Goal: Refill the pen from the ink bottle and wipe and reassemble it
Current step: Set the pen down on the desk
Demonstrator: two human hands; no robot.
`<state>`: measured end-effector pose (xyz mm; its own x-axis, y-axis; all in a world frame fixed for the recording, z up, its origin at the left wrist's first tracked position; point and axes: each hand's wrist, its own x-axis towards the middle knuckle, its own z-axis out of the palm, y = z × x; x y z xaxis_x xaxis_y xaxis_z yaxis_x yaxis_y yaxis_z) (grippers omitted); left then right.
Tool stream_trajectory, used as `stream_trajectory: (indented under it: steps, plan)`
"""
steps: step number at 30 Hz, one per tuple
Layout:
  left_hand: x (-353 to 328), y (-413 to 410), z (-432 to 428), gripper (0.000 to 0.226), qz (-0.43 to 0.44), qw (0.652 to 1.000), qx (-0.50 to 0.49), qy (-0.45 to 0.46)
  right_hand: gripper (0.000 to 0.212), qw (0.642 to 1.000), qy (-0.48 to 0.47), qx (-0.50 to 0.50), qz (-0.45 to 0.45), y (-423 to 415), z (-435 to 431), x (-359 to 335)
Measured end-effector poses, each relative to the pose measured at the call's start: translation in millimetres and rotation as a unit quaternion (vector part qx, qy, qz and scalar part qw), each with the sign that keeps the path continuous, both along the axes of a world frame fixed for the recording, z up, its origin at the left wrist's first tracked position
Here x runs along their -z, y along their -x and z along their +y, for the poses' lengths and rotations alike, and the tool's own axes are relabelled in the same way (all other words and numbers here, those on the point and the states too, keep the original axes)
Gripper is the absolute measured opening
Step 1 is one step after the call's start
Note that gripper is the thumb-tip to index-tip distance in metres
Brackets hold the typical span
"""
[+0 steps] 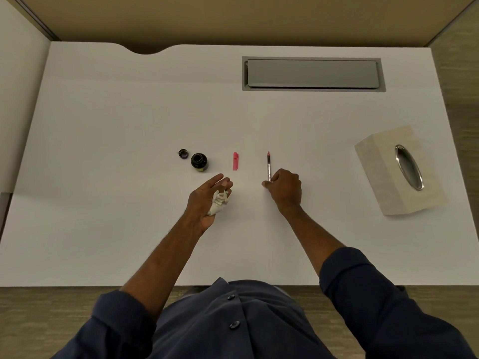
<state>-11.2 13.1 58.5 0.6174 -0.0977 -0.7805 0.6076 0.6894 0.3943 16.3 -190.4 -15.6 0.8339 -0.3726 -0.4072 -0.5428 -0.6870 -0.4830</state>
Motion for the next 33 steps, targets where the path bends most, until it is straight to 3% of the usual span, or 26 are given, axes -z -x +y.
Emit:
stream_trajectory:
  steps: [15, 19, 22, 27, 30, 33]
  plan:
    - [-1, 2, -12, 0.026, 0.012, 1.000, -0.012, 0.005, 0.040, 1.000, 0.000, 0.014, -0.013, 4, -17, 3]
    - [3, 5, -21, 0.031, -0.001, 1.000, -0.012, -0.012, 0.033, 0.992, -0.086, 0.043, -0.079, 16, -8, -26]
    - [3, 6, -31, 0.034, -0.006, 1.000, -0.019, -0.023, 0.024, 0.976, -0.166, 0.009, -0.140, 38, 4, -52]
    - [0, 12, -51, 0.035, -0.032, 0.997, 0.001, -0.063, 0.053, 0.936, -0.330, -0.087, -0.084, 84, 13, -88]
    - [-1, 17, -72, 0.035, -0.080, 0.992, 0.053, -0.080, 0.055, 0.937, -0.310, -0.118, -0.110, 106, 8, -92]
    - [-4, 25, -94, 0.035, -0.119, 0.983, 0.105, -0.095, 0.052, 0.941, -0.294, -0.085, -0.146, 122, -6, -97]
